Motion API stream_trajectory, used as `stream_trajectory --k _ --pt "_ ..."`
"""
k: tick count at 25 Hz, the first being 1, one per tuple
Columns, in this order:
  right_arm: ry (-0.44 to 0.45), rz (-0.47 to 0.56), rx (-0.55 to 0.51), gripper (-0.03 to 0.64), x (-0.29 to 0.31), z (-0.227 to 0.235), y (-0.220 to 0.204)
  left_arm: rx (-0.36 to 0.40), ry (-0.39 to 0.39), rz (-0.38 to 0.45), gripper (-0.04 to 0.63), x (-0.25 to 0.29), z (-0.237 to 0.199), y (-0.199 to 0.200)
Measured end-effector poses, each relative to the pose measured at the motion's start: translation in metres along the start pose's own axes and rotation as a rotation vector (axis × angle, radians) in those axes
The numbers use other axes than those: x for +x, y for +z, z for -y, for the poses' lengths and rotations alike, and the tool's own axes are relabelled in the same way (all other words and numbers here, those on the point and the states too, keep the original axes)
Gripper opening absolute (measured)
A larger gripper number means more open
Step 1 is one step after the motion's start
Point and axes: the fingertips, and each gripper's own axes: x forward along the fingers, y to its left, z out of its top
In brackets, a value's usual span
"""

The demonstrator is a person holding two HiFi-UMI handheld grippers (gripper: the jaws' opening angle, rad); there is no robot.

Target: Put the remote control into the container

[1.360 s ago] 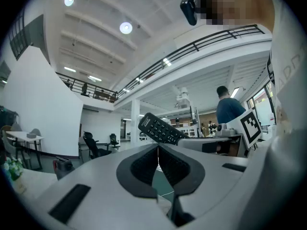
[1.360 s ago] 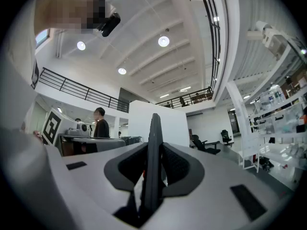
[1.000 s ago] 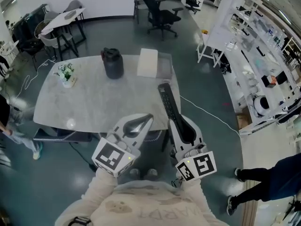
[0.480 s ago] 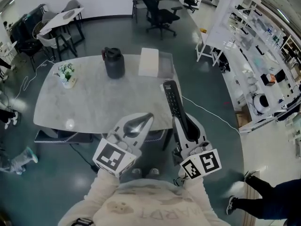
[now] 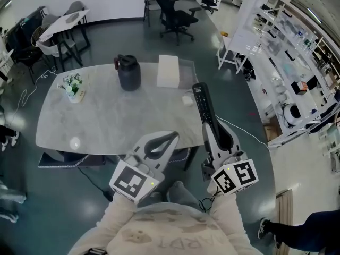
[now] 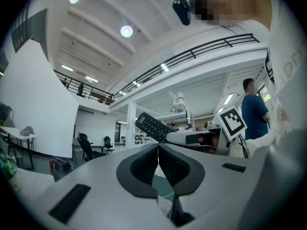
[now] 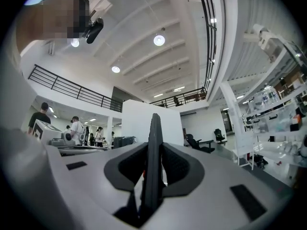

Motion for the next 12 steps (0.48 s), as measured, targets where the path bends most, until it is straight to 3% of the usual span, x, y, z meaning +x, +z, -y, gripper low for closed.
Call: stream_trajectory --k 6,12 --pt "-0.014 -0.01 -0.003 0.094 0.033 0.029 -0.001 -0.022 0.009 -0.004 0.012 0.015 -0.02 -0.004" --pt "0.0 -0.038 -0.008 0.092 0.067 0.091 -0.006 -0.022 0.05 -0.001 0.012 0.064 -0.039 -0.004"
